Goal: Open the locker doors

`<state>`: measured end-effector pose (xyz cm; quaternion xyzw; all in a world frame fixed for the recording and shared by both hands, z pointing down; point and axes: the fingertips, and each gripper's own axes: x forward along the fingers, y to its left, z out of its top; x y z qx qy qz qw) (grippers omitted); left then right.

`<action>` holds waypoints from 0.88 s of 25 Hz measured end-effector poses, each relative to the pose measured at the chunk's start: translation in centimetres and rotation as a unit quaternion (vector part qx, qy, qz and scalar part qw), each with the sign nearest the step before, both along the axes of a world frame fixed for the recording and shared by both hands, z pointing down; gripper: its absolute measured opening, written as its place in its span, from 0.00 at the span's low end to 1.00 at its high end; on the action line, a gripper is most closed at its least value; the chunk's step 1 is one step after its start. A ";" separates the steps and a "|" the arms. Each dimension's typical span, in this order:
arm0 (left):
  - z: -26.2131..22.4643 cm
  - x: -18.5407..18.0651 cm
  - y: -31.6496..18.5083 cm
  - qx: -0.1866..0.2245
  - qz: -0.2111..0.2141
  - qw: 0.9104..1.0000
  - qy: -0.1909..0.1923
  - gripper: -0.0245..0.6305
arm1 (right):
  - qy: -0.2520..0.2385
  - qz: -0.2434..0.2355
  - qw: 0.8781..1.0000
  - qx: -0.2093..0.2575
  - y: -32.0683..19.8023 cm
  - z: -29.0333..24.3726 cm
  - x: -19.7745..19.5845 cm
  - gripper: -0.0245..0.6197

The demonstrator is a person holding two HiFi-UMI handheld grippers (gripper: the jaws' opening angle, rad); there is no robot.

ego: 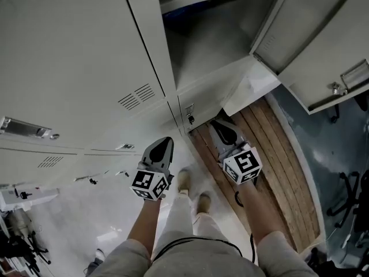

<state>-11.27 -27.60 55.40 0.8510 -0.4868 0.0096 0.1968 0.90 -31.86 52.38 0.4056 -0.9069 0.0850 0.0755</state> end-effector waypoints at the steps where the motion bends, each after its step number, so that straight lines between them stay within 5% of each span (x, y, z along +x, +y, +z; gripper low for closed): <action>1: 0.9 0.2 -0.3 -0.003 0.001 1.000 0.002 0.04 | -0.002 -0.015 1.000 -0.018 -0.1 1.4 -0.7 0.08; 12: 7.1 0.8 -3.1 -0.021 -0.019 0.999 0.037 0.04 | 0.003 -0.083 0.994 -0.069 -3.3 10.9 -6.2 0.27; 22: 9.1 0.3 -3.7 -0.033 -0.014 0.999 0.038 0.04 | 0.031 -0.131 0.990 -0.046 -5.9 12.4 -9.2 0.32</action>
